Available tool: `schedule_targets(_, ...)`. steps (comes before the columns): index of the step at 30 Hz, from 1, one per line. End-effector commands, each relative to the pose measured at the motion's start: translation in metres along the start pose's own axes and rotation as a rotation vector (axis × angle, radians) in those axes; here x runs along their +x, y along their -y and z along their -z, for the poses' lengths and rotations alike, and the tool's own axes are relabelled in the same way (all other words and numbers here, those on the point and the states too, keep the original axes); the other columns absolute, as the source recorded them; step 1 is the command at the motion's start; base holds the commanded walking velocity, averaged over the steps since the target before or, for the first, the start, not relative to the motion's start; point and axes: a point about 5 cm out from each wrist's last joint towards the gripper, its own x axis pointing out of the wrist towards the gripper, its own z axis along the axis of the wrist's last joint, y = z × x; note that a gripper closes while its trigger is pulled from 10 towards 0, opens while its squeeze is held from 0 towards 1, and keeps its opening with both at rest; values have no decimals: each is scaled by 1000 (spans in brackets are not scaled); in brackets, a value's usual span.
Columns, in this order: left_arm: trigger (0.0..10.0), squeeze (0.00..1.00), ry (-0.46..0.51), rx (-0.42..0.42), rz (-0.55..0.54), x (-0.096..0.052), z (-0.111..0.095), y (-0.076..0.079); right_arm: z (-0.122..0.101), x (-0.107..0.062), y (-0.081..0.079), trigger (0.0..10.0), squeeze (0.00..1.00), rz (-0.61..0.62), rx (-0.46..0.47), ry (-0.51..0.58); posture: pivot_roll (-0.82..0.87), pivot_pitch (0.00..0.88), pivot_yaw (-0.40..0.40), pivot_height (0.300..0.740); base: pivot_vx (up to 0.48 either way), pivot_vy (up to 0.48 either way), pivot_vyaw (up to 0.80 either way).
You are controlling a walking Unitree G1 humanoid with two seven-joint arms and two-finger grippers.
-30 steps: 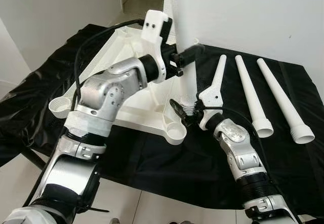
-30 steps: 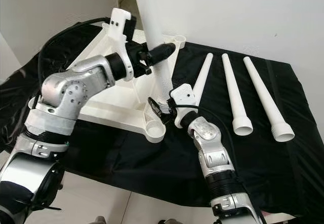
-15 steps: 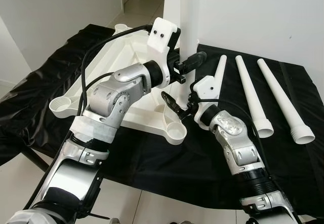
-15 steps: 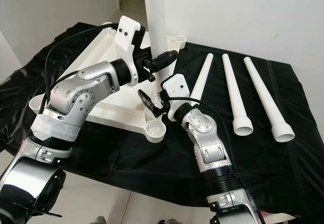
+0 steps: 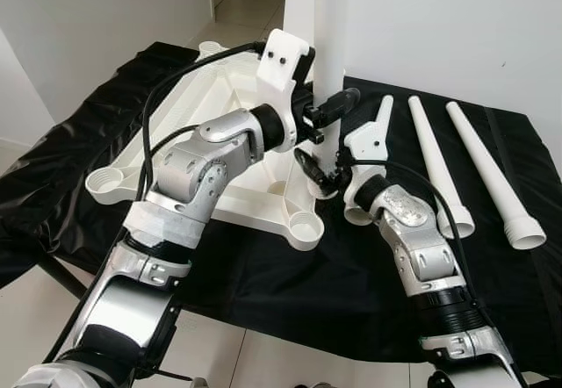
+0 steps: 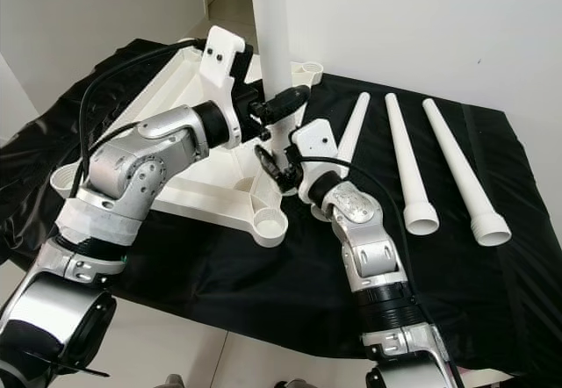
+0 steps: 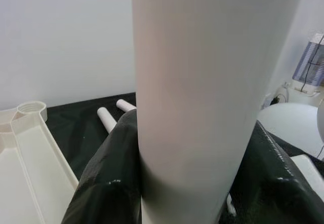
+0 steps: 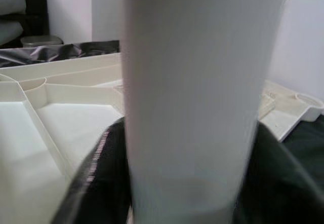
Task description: Building children table
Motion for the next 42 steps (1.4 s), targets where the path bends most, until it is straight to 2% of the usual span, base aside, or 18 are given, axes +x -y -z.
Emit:
schedule_targets(1, 10000, 0, 36, 40, 39, 1, -10, 5, 1, 1, 3, 1137, 0, 17, 10, -15, 66, 0, -40, 740, 0, 0, 0)
schedule_targets(2, 10000, 0, 36, 40, 39, 1, -10, 5, 1, 1, 3, 1137, 0, 17, 10, -15, 66, 0, -40, 740, 0, 0, 0)
schedule_targets(3, 10000, 0, 39, 40, 37, 1, -11, 6, 0, 2, 4, 0, 0, 21, 15, -12, 67, 0, -40, 740, 0, 0, 0)
schedule_targets(14, 10000, 0, 35, 27, 79, 3, -7, 16, -7, 4, 2, 0, 0, 14, -3, 7, 69, 0, -39, 740, 0, 0, 0)
schedule_targets(15, 10000, 0, 37, 17, 88, 3, -6, 17, -7, 5, 1, 10000, 0, 17, 3, 6, 69, 0, -39, 740, 0, 0, 0)
schedule_targets(17, 10000, 0, 40, 3, 97, 3, -6, 18, -7, 5, 1, 10000, 0, 22, 5, 7, 69, 0, -39, 740, 0, 0, 0)
schedule_targets(18, 10000, 1000, 52, -24, 111, 3, -6, 20, -8, 6, 1, 10000, 0, 30, 17, 12, 68, 0, -37, 740, 0, 0, 0)
schedule_targets(22, 10000, 1000, 65, -52, 124, 3, -8, 21, -8, 6, 1, 10000, 0, 47, 34, 11, 68, 0, -40, 740, 0, 0, 0)
schedule_targets(24, 10000, 1000, 80, -94, 128, 2, -13, 20, -6, 8, 2, 10000, 0, 71, 57, 1, 68, 0, -45, 740, 0, 0, 0)
schedule_targets(25, 10000, 925, 89, -114, 133, 2, -15, 19, -5, 8, 2, 10000, 0, 85, 68, -2, 68, 0, -46, 740, 0, 0, 0)
schedule_targets(26, 10000, 0, 100, -138, 139, 1, -18, 19, -5, 9, 4, 10000, 0, 99, 77, -3, 67, 0, -51, 740, 0, 0, 0)
schedule_targets(31, 10000, 0, 143, -187, 156, -2, -26, 17, -4, 10, 8, 10000, 0, 147, 91, -12, 68, 0, -63, 740, 0, 0, 0)
schedule_targets(33, 10000, 0, 216, -241, 132, -6, -37, 9, -3, 12, 11, 10000, 0, 190, 113, -16, 66, 14, -62, 740, 0, 0, 0)
schedule_targets(34, 10000, 0, 216, -241, 132, -6, -37, 9, -3, 12, 11, 10000, 0, 190, 113, -16, 66, 14, -62, 740, 0, 0, 0)
schedule_targets(37, 10000, 0, 270, -260, 65, -12, -43, -3, -4, 14, 14, 10000, 0, 242, 128, -15, 64, 23, -58, 740, 0, 0, 0)
schedule_targets(41, 10000, 0, 270, -253, 15, -17, -41, -9, -3, 14, 15, 10000, 0, 269, 133, -17, 62, 37, -44, 740, 0, 0, 0)
schedule_targets(42, 10000, 0, 252, -252, -33, -22, -35, -14, -1, 12, 14, 10000, 0, 273, 131, -8, 62, 37, -44, 740, 0, 0, 0)
